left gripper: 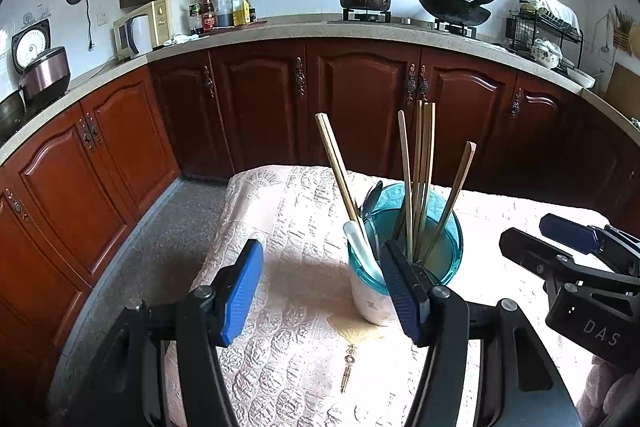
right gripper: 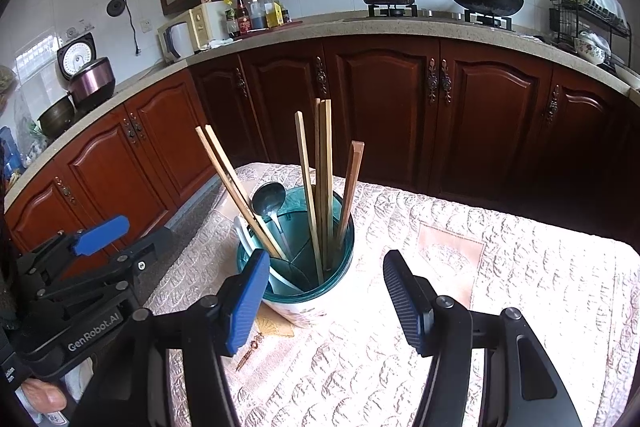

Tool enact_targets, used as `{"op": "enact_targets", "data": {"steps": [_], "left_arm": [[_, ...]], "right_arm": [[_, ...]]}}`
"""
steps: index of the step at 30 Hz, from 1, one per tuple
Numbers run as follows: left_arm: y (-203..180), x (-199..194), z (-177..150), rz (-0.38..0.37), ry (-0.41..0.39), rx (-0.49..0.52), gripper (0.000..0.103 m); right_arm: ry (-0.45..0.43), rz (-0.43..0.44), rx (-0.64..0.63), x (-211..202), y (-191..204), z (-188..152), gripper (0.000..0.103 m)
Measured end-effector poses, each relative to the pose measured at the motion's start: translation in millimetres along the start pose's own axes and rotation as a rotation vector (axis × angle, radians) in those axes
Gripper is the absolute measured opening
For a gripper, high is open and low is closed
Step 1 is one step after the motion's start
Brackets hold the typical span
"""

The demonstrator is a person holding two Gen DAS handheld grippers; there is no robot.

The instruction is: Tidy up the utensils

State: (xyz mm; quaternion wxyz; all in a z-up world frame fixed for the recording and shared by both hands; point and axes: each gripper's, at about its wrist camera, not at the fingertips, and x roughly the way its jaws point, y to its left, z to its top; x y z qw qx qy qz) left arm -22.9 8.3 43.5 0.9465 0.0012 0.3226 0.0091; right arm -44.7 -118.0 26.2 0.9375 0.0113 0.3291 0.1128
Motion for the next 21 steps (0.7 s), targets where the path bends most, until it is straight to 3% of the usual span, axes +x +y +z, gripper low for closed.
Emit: {"op": "enact_targets", "data": {"steps": [21], "left_arm": [[-7.6,-1.5,1.5,0.003,-0.010,0.026,0.062]], "right_arm": [[0.001,0.006,0.012,2.2,-2.6,-2.1,0.064]]}}
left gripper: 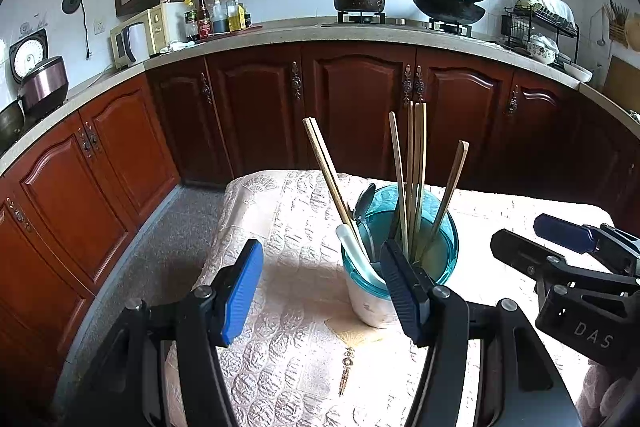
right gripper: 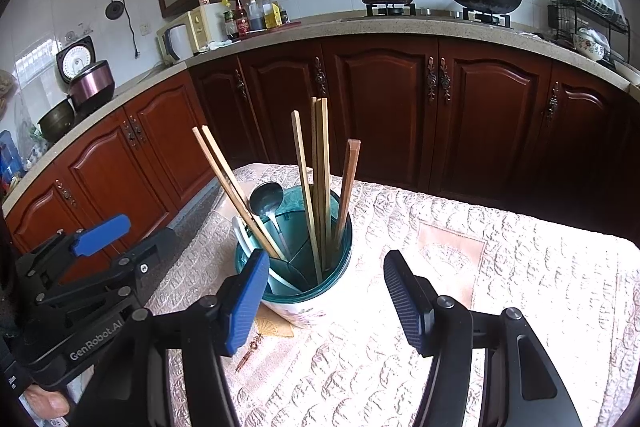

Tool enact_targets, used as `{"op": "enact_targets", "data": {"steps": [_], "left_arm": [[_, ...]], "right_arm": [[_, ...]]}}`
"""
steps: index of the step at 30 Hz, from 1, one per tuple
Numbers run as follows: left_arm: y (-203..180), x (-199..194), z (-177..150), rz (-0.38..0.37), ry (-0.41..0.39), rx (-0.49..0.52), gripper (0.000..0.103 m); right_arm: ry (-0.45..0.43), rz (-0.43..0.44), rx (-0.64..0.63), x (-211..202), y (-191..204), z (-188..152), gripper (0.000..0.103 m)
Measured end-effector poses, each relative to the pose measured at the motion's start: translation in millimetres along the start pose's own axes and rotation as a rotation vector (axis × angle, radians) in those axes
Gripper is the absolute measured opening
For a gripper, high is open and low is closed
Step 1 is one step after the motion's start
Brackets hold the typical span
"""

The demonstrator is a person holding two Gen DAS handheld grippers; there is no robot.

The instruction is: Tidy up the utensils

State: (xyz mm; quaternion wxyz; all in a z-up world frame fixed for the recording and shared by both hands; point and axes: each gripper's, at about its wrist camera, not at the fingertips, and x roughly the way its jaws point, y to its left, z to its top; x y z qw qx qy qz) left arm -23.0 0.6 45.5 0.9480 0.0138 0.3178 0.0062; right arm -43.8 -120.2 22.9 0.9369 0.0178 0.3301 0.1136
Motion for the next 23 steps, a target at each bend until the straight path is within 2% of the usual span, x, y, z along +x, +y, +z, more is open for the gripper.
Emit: {"op": "enact_targets", "data": {"steps": [23], "left_arm": [[0.3,2.4,-0.4,-0.024,-0.010,0.001,0.062]], "right_arm": [[0.008,0.003,-0.008,2.7,-4.9,-4.7,0.064]]}}
